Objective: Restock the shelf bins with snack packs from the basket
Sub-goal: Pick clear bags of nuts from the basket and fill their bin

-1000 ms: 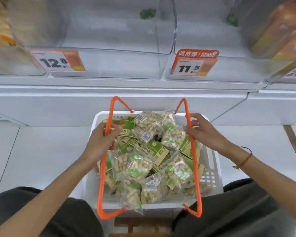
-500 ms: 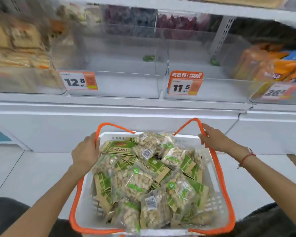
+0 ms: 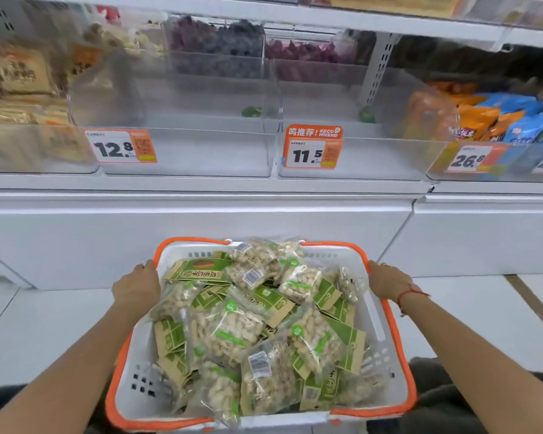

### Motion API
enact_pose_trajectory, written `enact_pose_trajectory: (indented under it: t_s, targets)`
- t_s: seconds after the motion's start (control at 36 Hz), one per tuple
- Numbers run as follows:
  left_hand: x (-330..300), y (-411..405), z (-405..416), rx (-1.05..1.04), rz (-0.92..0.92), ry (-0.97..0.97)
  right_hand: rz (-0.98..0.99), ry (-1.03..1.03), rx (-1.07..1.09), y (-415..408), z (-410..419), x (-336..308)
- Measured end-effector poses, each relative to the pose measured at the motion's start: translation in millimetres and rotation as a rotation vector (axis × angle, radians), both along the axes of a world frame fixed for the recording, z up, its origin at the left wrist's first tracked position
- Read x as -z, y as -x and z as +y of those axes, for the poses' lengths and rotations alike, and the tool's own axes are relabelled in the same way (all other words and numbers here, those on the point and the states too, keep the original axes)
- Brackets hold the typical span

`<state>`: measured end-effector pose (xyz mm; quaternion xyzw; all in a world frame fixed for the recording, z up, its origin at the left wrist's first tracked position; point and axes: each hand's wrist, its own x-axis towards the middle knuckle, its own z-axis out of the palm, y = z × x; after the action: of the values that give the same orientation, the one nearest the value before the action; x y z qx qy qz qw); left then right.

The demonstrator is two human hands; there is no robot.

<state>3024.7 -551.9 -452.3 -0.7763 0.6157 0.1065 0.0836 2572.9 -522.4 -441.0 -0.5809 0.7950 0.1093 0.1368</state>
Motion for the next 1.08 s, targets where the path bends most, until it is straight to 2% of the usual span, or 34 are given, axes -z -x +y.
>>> enact_pose_trajectory:
  t_s: [0.06, 0.14, 0.22, 0.28, 0.39, 0.44, 0.5, 0.56, 0.61, 0.69, 0.78, 0.94, 1.03, 1.08]
  targets:
    - [10, -8, 2, 0.007, 0.039, -0.034, -0.024, -0.047, 0.008, 3, 0, 8]
    - [13, -10, 3, -0.019, 0.072, -0.010, -0.017, 0.015, 0.052, -4, -4, 3]
    - [3, 3, 2, 0.010, 0.104, 0.161, 0.002, 0.177, 0.015, -22, -14, -10]
    - [-6, 18, 0, 0.082, 0.192, 0.290, -0.048, 0.254, -0.073, -43, -22, -18]
    - [-25, 57, -8, 0.317, 0.412, 0.420, -0.142, 0.192, -0.249, -89, -37, -28]
    - [-29, 79, -15, 0.421, 0.518, 0.358, -0.189, 0.020, -0.284, -105, -46, -25]
    - [-28, 100, -24, 0.527, 0.576, 0.150, -0.194, -0.143, -0.303, -114, -57, -21]
    - [-22, 117, -33, 0.640, 0.507, -0.059, -0.158, -0.212, -0.338, -117, -68, -18]
    - [-19, 127, -40, 0.693, 0.411, -0.101, -0.095, -0.225, -0.372, -118, -77, -25]
    - [-17, 129, -50, 0.698, 0.377, -0.074, -0.147, -0.376, -0.421, -114, -89, -33]
    - [-9, 119, -58, 0.722, 0.441, -0.098, -0.218, -0.450, -0.410, -103, -94, -34]
    - [1, 115, -58, 0.602, 0.688, 0.156, -0.337, -0.315, -0.415, -94, -83, -37]
    - [-10, 118, -59, 0.389, 0.877, 0.311, -0.396, -0.179, -0.442, -95, -78, -52]
    - [-24, 120, -62, 0.238, 1.072, 0.362, -0.403, -0.110, -0.464, -94, -76, -66]
